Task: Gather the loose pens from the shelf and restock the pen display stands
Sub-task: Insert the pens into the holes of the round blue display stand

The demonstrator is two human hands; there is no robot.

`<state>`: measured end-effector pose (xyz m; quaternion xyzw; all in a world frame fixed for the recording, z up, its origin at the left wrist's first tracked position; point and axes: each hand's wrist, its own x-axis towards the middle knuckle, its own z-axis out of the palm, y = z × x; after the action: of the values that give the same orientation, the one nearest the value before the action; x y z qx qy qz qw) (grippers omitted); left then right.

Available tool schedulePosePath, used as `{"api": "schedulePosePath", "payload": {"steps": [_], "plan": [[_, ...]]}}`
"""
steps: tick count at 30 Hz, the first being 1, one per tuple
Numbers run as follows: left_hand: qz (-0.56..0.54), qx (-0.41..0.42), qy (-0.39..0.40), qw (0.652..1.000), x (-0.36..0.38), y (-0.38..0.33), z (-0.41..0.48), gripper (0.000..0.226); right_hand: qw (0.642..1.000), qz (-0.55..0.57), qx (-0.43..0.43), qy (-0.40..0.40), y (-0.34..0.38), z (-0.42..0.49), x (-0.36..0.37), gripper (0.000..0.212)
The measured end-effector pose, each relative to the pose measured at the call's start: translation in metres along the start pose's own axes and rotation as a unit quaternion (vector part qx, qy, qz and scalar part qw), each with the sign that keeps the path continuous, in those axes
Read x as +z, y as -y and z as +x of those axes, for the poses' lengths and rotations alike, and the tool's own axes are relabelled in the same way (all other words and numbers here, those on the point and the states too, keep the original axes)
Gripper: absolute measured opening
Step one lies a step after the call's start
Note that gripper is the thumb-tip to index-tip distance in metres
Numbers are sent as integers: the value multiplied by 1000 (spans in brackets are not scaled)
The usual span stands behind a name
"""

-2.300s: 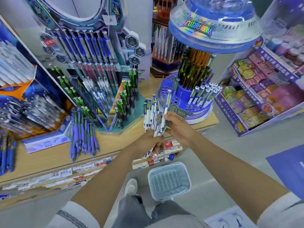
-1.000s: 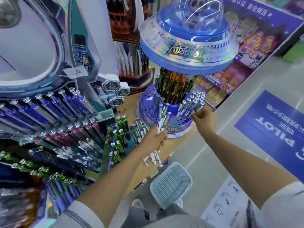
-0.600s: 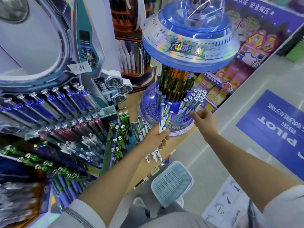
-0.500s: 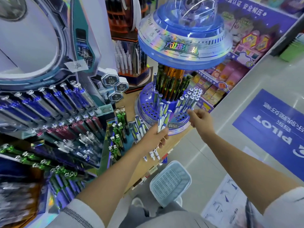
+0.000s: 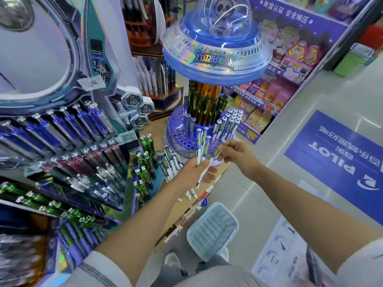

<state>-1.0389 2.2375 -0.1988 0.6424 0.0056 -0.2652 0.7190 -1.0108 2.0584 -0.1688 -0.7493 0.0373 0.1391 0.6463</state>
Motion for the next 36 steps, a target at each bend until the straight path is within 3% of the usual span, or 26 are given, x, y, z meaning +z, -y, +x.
{"api": "schedulePosePath", "payload": {"steps": [5, 9, 16, 26, 31, 33, 36], "plan": [[-2, -4, -45, 999, -8, 0, 7, 14, 963, 14, -88, -255, 18, 14, -21, 12], [-14, -11, -39, 999, -10, -4, 10, 9, 936, -49, -120, -326, 17, 22, -23, 21], [-14, -6, -5, 1000, -12, -9, 7, 11, 927, -138, -91, -337, 2, 30, -11, 16], [-13, -15, -5, 1000, -20, -8, 12, 10, 927, -151, -39, -342, 8, 39, 8, 15], [2, -17, -16, 1000, -21, -10, 10, 10, 918, -189, -7, -348, 6, 45, 10, 31], [27, -8, -19, 999, -22, -10, 8, 12, 933, -164, -27, -320, 5, 38, 12, 39], [48, 8, -18, 999, -20, -9, 8, 16, 974, -101, -51, -196, 8, 21, 19, 36]]}}
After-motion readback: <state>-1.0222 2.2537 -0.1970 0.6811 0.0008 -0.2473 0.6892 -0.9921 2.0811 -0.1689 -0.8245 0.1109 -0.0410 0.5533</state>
